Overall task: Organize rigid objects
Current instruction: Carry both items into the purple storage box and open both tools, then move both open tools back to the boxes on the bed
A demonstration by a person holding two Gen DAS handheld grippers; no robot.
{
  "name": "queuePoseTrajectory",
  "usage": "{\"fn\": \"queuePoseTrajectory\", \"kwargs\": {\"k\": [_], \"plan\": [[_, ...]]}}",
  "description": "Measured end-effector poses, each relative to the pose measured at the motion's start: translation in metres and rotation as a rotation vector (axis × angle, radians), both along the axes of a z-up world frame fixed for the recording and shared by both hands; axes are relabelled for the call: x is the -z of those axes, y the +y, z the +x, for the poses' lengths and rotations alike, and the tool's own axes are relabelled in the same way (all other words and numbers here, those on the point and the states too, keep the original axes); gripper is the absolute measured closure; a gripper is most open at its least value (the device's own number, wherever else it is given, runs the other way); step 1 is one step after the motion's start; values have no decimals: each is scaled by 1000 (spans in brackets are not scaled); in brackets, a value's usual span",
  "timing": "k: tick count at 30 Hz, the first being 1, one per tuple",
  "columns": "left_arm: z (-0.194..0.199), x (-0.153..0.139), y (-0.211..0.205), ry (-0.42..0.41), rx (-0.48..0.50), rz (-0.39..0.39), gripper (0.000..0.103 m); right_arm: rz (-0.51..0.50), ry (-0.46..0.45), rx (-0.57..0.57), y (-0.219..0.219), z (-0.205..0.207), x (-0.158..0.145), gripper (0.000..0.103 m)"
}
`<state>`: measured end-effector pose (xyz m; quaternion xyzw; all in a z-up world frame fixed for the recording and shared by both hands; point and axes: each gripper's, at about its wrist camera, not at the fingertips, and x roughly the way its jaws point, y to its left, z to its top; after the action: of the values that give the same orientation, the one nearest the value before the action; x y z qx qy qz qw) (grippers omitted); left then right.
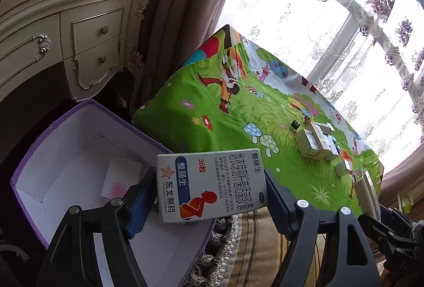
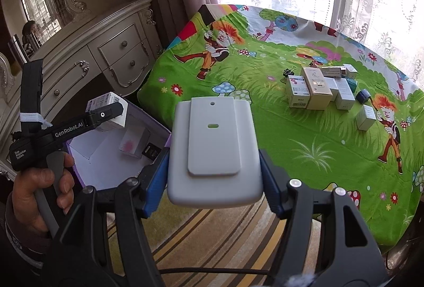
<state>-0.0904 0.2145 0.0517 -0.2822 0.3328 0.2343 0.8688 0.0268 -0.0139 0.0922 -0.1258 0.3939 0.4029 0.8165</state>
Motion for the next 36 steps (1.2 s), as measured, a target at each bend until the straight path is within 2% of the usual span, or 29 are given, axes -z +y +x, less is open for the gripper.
{"fn": "queuePoseTrajectory", "kwargs": {"k": [17, 26, 30, 36], "plan": [[-58, 22, 60, 24, -169, -46, 27, -103, 4, -323, 114, -83, 27, 36], [-75, 29, 78, 30, -227, -60, 26, -164, 2, -461, 148, -121, 49, 35], [-77, 35, 81, 57, -251, -68, 25, -183, 0, -480, 151, -125, 54, 34], [-73, 39, 79, 70, -248, -75, 25, -180, 7, -445, 148, -117, 55, 29]]}}
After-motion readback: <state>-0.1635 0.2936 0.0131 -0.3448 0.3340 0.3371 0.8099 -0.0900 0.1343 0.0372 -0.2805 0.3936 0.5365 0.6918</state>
